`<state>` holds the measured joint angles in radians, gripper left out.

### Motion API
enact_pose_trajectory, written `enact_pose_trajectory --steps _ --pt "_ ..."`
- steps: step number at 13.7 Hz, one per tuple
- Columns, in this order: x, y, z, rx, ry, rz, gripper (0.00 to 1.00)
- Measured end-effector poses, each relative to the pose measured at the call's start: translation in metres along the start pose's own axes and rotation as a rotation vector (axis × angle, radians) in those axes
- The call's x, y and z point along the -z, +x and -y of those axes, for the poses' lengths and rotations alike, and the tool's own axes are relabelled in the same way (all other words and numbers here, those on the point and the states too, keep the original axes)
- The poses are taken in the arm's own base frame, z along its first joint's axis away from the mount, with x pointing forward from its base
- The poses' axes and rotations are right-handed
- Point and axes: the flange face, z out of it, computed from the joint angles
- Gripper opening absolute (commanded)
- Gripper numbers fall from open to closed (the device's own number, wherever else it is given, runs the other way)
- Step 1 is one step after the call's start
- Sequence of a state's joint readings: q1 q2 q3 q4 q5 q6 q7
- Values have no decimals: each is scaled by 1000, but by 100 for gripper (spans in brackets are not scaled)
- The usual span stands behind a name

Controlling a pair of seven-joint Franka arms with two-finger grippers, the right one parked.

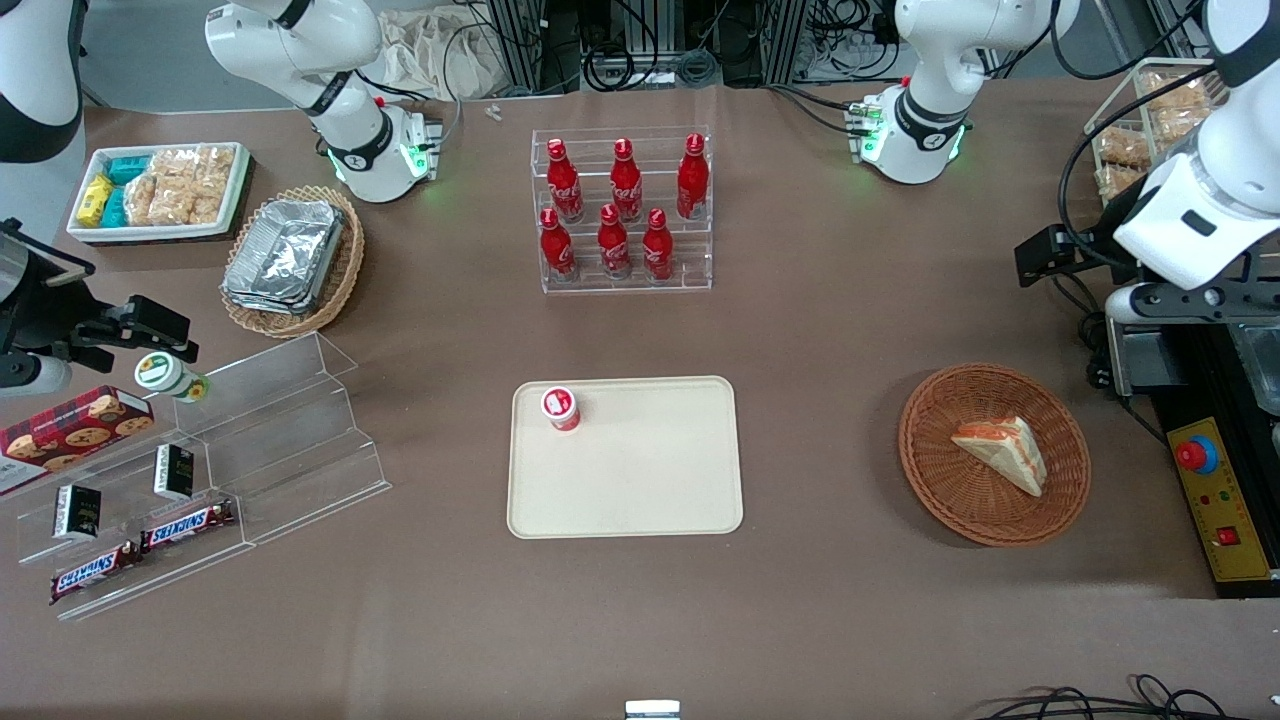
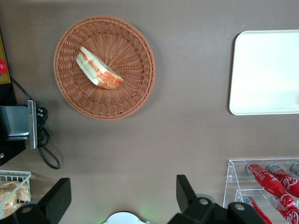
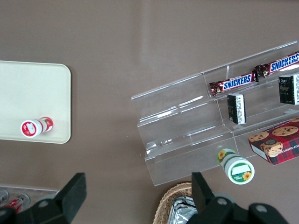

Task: Place sandwich from basket to tray
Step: 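Move the left gripper down over the wrapped sandwich in the wicker basket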

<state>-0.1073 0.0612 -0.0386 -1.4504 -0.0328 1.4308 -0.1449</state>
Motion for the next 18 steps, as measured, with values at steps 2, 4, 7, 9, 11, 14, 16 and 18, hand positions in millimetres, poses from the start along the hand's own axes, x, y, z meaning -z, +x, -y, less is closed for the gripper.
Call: enact_pose_trajectory --steps 2,4,7,9,11,14,16,18 --pt "2 0 3 4 19 -7 100" --pt "1 2 5 6 41 -7 100" --pt "-2 4 9 23 46 -3 100" --pt "-9 10 17 139 44 6 100" --pt "-22 22 31 312 35 8 100" --pt "-69 50 44 487 40 21 100" --pt "-115 69 60 587 32 -8 100" --pt "-163 77 86 657 19 -35 100"
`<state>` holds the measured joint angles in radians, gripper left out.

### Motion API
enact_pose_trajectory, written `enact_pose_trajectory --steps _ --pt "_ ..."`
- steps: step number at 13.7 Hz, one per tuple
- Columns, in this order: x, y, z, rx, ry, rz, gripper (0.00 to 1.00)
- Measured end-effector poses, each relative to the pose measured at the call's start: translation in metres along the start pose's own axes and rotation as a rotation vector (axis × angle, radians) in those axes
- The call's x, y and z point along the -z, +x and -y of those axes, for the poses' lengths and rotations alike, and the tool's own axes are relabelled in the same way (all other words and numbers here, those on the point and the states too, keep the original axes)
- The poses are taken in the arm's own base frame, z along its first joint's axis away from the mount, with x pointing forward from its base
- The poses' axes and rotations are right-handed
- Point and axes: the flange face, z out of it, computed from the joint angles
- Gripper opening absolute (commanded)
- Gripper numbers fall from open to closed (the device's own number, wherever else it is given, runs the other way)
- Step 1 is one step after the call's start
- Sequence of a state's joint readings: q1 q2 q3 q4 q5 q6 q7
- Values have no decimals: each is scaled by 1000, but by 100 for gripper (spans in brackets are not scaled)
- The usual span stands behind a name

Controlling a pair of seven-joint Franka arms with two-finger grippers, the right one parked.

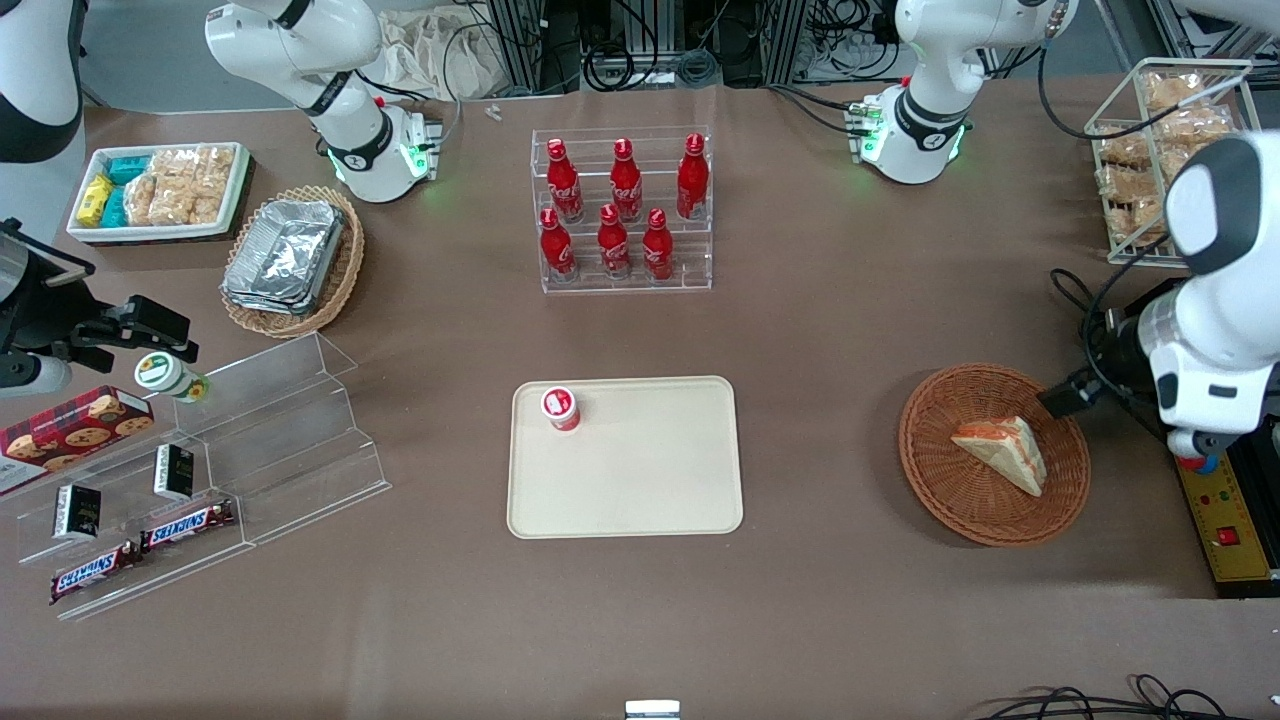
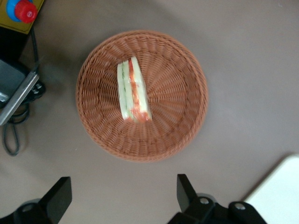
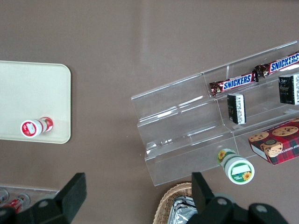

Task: Place sandwich from basket to tray
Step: 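Move the left gripper down over the wrapped sandwich in the wicker basket, then close the left gripper on the sandwich's crust edge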

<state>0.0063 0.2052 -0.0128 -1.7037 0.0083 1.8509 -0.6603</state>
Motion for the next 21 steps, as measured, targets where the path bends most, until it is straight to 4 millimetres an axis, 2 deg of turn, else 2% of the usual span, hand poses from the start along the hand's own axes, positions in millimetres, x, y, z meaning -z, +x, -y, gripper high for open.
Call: enact_pose_trajectory --steps 4,7,10,12,16,17,18,19,20,21 --pt "-80 14 16 129 13 11 100" --pt "-120 32 22 198 22 10 100" --pt "-159 43 16 240 7 -10 100" --pt "-175 45 13 257 4 -11 100" --pt "-187 44 12 275 13 -1 99" --pt "-191 44 10 278 15 2 96" --pt "-198 43 8 288 15 3 85" --pt "-206 42 5 301 14 2 56" --pt "-214 41 1 311 10 -1 1" --pt "-220 40 -3 316 10 -2 0"
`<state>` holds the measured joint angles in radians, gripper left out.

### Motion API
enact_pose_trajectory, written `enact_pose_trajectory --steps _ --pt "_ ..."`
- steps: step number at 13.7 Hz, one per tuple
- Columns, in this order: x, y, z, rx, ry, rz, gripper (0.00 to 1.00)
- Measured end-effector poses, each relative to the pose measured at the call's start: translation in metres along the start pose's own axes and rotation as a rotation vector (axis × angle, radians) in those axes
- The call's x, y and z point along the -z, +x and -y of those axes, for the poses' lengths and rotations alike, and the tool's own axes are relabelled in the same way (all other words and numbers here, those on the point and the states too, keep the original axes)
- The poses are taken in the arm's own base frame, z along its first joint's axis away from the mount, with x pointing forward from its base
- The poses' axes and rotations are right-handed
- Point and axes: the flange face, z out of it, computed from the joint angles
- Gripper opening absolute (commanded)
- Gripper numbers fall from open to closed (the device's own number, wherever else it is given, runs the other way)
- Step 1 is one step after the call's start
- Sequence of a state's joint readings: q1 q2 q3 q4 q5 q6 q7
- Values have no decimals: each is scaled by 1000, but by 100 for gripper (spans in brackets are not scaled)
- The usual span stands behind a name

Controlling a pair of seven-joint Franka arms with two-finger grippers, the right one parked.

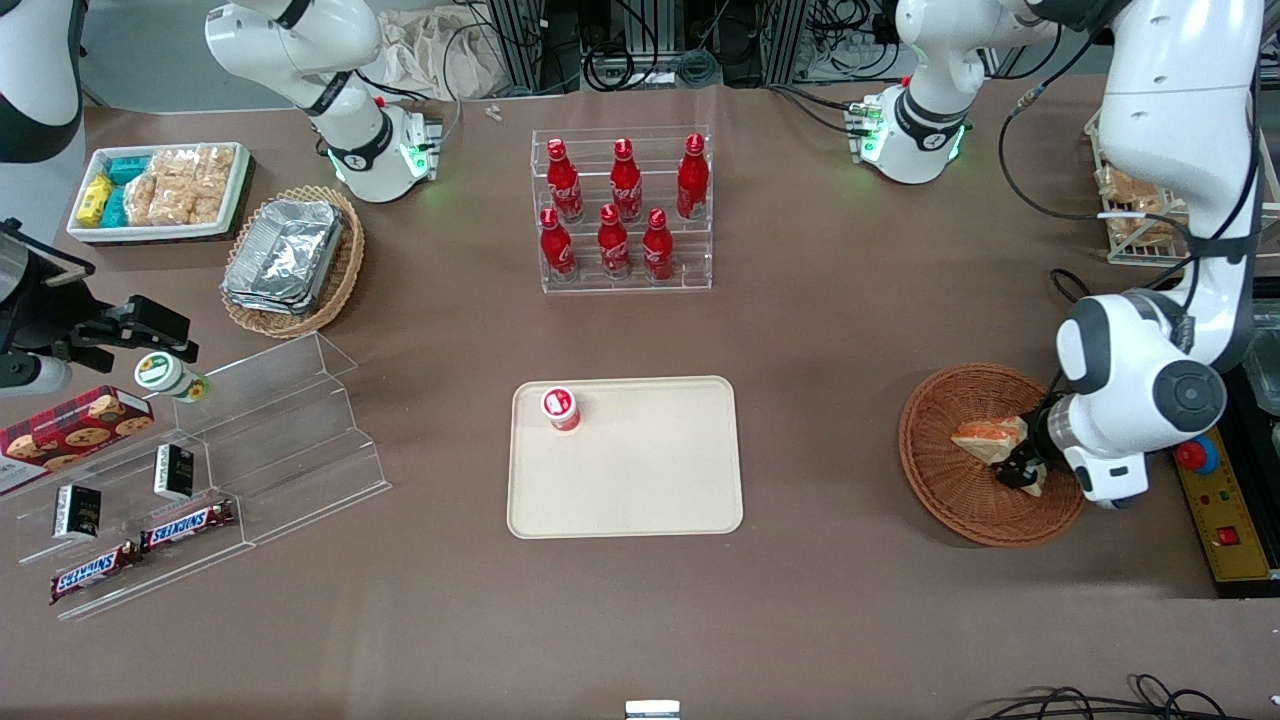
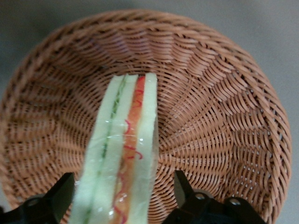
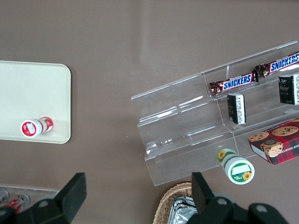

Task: Place sandwich from basket to tray
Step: 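Close the left gripper on the sandwich's crust edge, then lift the sandwich and carry it with the left gripper over the white tray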

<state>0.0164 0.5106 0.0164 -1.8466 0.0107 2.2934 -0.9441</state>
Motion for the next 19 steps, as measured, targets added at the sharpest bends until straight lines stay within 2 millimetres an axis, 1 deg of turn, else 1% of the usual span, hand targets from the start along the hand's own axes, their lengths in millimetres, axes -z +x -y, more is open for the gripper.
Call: enact_pose_trajectory --steps 2,4,5,6,7,8,10,11,12,13,14,15,16,19 --pt "-4 -5 -4 1 3 1 0" --pt "-1 -4 -4 -2 2 -1 0" --pt "3 -2 -3 -15 6 0 0" --pt "13 -1 -1 -50 18 8 0" --pt "30 -1 3 -93 40 25 0" --pt "54 -3 8 -136 60 42 0" --pt "112 -10 19 -263 74 63 0" --pt "140 -18 22 -340 61 58 0" --pt "162 -29 20 -400 37 44 0" --pt "178 -43 15 -442 8 38 0" --pt "189 -58 6 -480 -21 42 0" --pt "193 -75 -4 -525 -40 50 0" --pt "194 -95 -16 -581 -48 55 0" --pt "187 -180 -61 -788 -56 50 0"
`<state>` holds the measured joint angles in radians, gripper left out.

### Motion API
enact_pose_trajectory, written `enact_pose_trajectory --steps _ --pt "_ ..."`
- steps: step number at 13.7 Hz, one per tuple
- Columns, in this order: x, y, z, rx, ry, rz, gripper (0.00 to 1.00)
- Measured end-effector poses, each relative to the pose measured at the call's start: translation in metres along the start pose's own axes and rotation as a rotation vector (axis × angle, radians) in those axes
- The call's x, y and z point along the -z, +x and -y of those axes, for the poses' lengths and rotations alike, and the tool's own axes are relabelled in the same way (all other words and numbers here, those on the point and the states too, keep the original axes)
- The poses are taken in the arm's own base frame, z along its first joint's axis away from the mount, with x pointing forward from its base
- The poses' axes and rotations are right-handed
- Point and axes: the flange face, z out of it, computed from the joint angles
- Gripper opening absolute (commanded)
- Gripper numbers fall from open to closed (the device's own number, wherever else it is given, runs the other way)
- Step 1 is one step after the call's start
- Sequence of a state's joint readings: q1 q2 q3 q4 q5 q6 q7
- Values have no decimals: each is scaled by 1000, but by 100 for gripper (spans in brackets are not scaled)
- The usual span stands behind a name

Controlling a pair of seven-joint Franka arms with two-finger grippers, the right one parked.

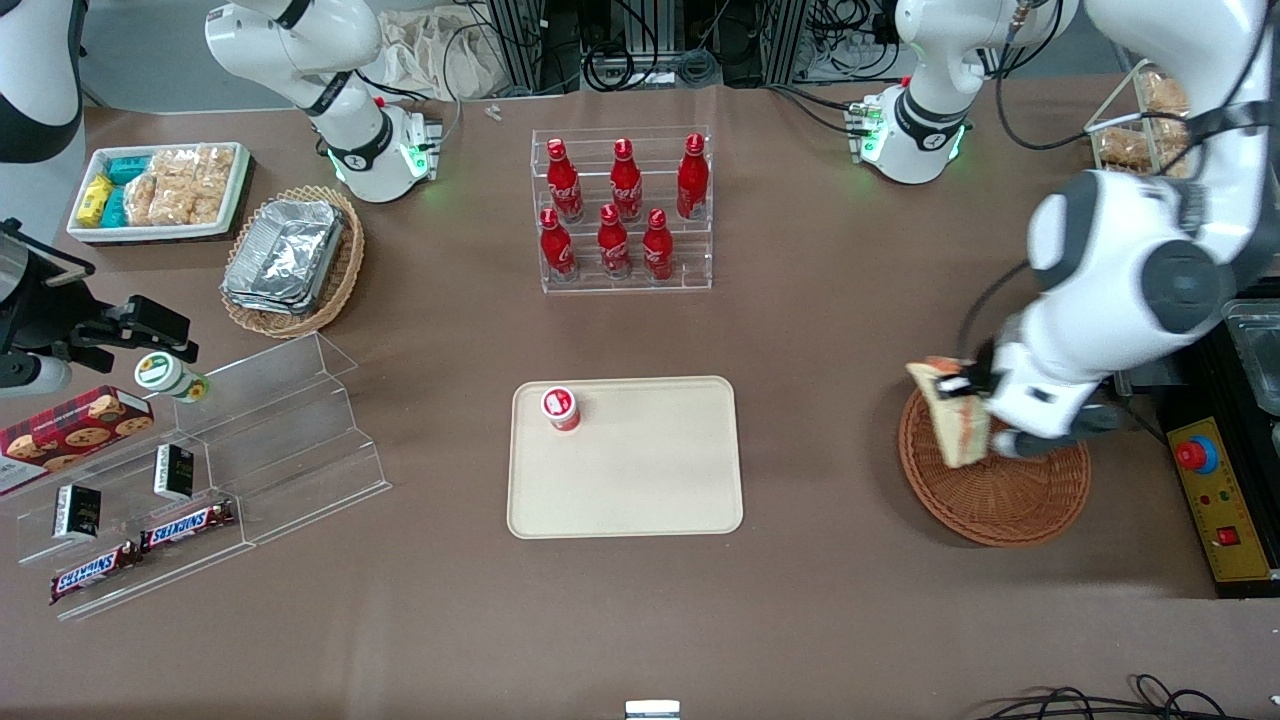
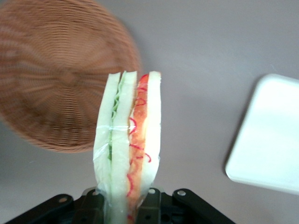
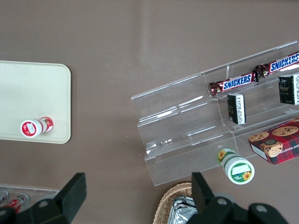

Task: Place sandwich from basket to tray
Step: 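Lift the sandwich and carry it with the left gripper over the white tray, then lower the sandwich onto the tray and open the left gripper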

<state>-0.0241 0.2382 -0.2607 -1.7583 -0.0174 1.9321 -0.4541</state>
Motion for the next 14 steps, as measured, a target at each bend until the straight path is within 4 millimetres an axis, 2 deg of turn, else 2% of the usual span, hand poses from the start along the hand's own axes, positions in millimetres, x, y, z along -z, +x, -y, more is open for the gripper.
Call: enact_pose_trajectory --steps 1,2,4,7,9,11,14 --pt "-9 -10 -33 -58 -10 -13 1" --pt "-19 -20 -62 -109 -14 -28 6" --pt "-45 -31 -111 -200 24 -75 3" --pt "-78 -31 -158 -202 33 -84 0" --pt "-101 -39 -194 -243 25 -84 0" --pt "-128 -48 -217 -261 40 -80 0" --pt "-160 -42 -227 -263 -7 -108 1"
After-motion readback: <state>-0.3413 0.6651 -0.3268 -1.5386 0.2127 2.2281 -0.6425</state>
